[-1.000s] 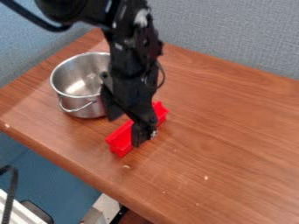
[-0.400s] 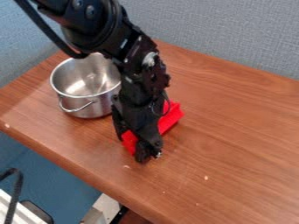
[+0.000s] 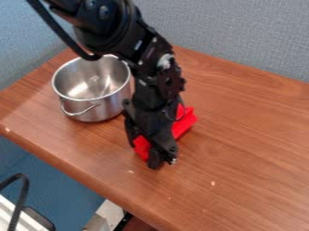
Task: Move the red object from the metal pot to the table
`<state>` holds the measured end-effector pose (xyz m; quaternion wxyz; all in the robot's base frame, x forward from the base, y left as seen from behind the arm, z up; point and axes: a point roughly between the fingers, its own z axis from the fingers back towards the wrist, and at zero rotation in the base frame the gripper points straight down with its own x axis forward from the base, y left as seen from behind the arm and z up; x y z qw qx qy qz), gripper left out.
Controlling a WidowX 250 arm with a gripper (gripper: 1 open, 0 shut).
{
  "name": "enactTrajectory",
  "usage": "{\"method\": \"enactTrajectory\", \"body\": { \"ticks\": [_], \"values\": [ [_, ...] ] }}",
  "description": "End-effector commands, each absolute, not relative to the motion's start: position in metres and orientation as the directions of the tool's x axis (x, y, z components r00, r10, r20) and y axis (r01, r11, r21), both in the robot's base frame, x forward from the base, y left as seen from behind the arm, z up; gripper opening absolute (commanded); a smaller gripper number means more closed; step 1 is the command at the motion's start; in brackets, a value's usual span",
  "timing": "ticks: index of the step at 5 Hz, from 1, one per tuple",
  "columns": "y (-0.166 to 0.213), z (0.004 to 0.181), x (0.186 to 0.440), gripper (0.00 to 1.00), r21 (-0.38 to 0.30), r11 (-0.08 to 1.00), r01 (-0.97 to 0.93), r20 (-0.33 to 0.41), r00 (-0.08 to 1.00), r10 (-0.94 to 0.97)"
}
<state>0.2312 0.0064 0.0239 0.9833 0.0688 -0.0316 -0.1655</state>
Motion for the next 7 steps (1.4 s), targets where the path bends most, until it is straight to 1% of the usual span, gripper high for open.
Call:
{"method": "enactTrajectory", "body": {
  "ticks": [1,2,3,4,5,6,7],
  "values": [
    [0.016,0.035,0.229,0.00,0.135,0.942,0.306,0.046,0.948,-0.314],
    [0.030,0.045,0.222,1.00,0.123,0.953,0.278,0.042,0.958,-0.285],
    [0.031,0.058,0.230,1.00,0.109,0.940,0.324,0.046,0.943,-0.330],
    [0.031,0.061,0.244,1.00,0.118,0.914,0.389,0.050,0.917,-0.397],
    [0.036,0.055,0.248,1.00,0.138,0.928,0.346,0.071,0.931,-0.358],
    [0.040,0.045,0.251,1.00,0.130,0.938,0.321,0.076,0.940,-0.332],
    [0.041,0.045,0.251,1.00,0.117,0.938,0.326,0.079,0.939,-0.336]
  ]
}}
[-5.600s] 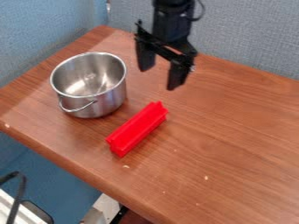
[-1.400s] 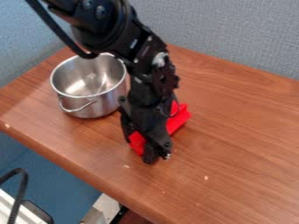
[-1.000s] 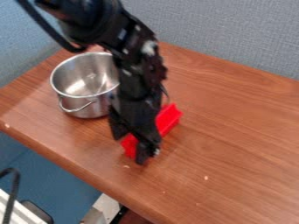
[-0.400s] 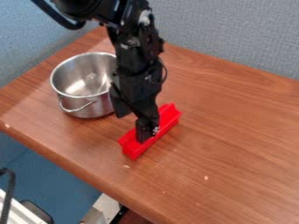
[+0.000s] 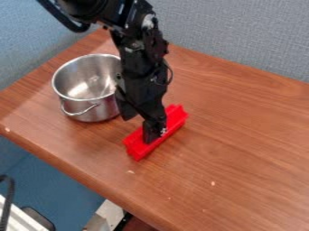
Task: Move the red object from the metal pot to the table
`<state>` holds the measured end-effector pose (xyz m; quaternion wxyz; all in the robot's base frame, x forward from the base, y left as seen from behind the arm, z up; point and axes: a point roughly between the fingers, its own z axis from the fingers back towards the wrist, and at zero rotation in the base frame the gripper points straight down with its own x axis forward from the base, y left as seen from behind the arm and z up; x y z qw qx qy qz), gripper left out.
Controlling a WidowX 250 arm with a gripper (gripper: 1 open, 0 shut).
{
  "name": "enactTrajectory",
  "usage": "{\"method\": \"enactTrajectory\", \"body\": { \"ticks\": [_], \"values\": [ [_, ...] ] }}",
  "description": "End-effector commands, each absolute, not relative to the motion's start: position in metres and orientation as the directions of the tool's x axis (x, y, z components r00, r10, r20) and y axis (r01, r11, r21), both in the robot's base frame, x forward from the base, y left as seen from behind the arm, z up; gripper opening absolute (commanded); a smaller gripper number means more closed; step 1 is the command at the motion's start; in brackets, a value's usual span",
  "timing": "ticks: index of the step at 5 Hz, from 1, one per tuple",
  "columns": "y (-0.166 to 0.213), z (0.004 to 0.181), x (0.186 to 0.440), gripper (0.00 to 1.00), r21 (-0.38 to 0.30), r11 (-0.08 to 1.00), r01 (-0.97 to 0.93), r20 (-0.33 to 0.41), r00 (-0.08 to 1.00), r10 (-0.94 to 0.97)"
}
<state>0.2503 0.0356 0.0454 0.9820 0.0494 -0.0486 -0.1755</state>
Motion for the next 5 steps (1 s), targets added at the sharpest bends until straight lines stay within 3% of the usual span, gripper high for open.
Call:
{"method": "enactTrajectory", "body": {
  "ticks": [1,2,3,4,5],
  "values": [
    [0.042,0.045,0.250,1.00,0.105,0.937,0.333,0.081,0.936,-0.342],
    [0.043,0.045,0.250,1.00,0.093,0.936,0.340,0.083,0.934,-0.348],
    [0.037,0.027,0.251,1.00,0.081,0.937,0.340,0.087,0.934,-0.346],
    [0.031,0.028,0.250,1.00,0.088,0.936,0.341,0.098,0.932,-0.349],
    [0.031,0.029,0.245,0.00,0.086,0.920,0.382,0.101,0.916,-0.389]
  ]
}}
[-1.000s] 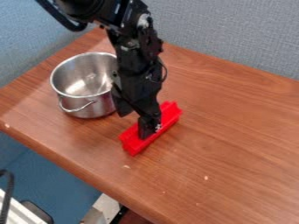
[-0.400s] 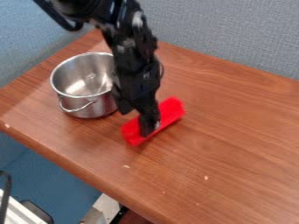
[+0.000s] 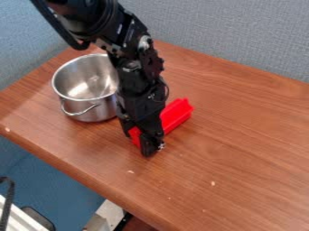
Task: Move the red object from the metal pot to the table
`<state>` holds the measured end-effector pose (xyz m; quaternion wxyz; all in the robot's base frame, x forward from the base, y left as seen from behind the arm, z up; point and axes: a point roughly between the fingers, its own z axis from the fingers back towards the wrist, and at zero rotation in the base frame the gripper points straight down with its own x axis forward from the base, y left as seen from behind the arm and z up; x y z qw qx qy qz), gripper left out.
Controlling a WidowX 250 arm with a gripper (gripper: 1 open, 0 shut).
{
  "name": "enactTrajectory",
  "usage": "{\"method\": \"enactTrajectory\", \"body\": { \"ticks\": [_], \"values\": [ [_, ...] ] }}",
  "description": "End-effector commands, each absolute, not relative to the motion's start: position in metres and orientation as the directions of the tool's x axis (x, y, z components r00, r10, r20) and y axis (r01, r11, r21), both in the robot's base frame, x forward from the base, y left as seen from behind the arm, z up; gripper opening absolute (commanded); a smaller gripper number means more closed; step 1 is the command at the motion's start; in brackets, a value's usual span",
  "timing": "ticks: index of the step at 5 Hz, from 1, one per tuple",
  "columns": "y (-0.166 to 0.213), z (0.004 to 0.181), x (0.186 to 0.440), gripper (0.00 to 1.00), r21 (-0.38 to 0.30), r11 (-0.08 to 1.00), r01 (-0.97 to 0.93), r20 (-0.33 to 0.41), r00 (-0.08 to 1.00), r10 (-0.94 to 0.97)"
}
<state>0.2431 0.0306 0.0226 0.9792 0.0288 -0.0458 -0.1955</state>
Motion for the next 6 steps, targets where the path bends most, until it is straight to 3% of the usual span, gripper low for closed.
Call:
{"method": "enactTrajectory", "body": {
  "ticks": [1,2,4,6],
  "values": [
    [0.029,0.031,0.238,0.00,0.077,0.902,0.424,0.099,0.897,-0.430],
    [0.019,0.037,0.229,1.00,0.070,0.881,0.467,0.092,0.877,-0.472],
    [0.001,0.051,0.220,1.00,0.075,0.836,0.544,0.100,0.830,-0.549],
    [0.013,0.041,0.231,1.00,0.084,0.879,0.470,0.099,0.873,-0.477]
  ]
}}
